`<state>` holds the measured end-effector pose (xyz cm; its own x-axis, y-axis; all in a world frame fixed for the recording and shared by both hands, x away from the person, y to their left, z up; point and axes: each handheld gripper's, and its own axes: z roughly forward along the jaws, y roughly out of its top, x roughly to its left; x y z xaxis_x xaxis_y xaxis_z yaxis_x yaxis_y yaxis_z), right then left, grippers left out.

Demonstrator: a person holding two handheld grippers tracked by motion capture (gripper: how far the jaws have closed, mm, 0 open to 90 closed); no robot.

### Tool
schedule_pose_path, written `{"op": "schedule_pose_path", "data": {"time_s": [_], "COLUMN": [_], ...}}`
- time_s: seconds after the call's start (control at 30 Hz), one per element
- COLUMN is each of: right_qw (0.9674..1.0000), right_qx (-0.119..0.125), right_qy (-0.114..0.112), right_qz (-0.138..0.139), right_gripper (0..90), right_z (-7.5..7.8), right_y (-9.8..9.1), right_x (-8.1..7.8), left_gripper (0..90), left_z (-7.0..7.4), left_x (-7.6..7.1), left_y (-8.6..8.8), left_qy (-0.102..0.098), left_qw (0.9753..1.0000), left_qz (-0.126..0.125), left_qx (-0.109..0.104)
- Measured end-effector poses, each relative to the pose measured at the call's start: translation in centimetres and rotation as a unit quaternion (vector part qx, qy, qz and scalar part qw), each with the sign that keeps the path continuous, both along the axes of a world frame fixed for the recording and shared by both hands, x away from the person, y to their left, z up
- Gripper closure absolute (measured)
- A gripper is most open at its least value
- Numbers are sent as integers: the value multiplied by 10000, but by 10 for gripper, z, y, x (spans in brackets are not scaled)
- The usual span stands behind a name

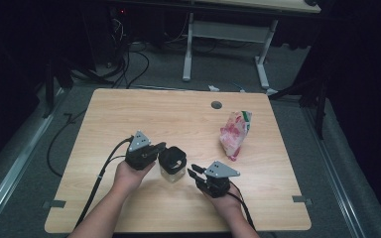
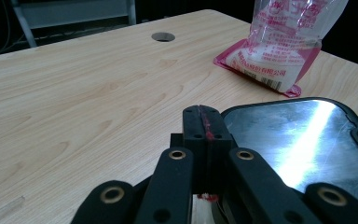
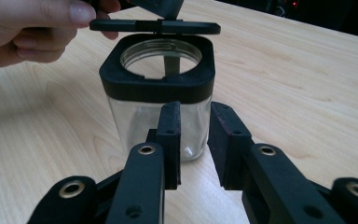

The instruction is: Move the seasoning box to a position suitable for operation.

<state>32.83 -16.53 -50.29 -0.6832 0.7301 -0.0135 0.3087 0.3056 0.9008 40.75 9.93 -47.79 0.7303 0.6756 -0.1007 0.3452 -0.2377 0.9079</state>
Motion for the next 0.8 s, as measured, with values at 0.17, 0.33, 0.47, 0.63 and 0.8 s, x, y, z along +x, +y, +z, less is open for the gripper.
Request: {"op": "schedule_pose_path", "data": {"time_s": [0.17,0.33,0.47,0.63,0.8], "right_qw": [9999,9998,9998,9998,9998], "right_qx": [-76,-44,-60,4,-50], "right_qy": [-77,-185,-186,-187,-101], "right_qz": [-55,12,93,108,152], "right_gripper": [745,747,750,754,781], "right_z": [6,16,16,18,15], "right_y": [5,12,15,14,19], "right_x": [3,2,1,0,3], "left_gripper": [900,900,900,900,900], "left_z": [-2,0,0,0,-1], "left_x": [2,2,1,2,2], "left_y": [2,0,0,1,2], "left_qy": [124,190,179,190,199], "left_qw": [9997,9997,9997,9997,9995], "left_qz": [37,98,106,75,47], "left_qx": [-210,-154,-130,-144,-225]}}
